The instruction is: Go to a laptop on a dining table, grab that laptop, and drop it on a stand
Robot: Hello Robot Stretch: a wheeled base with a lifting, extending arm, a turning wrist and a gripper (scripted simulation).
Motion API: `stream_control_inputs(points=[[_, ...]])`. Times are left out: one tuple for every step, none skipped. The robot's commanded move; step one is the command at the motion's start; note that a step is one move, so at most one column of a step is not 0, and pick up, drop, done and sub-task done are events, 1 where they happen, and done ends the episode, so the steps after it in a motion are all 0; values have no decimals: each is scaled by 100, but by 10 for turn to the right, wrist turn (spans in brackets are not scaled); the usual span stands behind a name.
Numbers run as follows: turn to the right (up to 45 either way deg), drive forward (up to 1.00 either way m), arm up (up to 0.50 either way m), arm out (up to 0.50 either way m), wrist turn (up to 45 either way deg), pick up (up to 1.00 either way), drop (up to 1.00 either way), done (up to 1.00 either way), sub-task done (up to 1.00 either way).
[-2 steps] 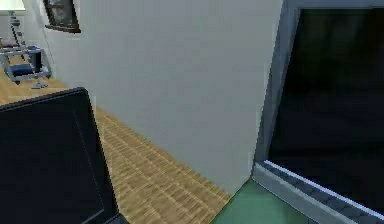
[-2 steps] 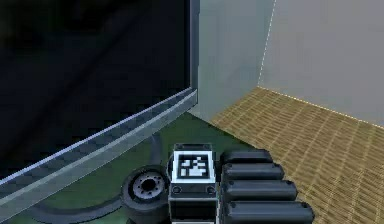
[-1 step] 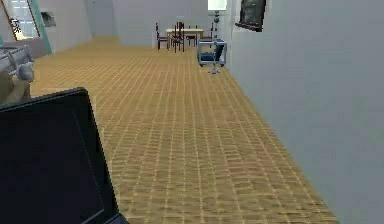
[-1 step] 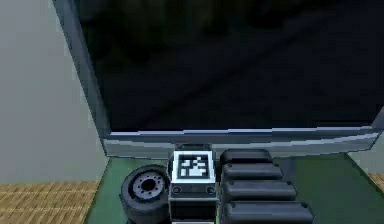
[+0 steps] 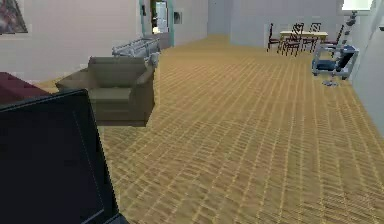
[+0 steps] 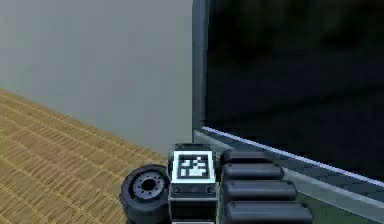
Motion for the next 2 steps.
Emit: stream_control_inputs(points=[[450, 0, 0, 0, 0, 0, 0, 0, 0], [210, 0, 0, 0, 0, 0, 0, 0, 0]])
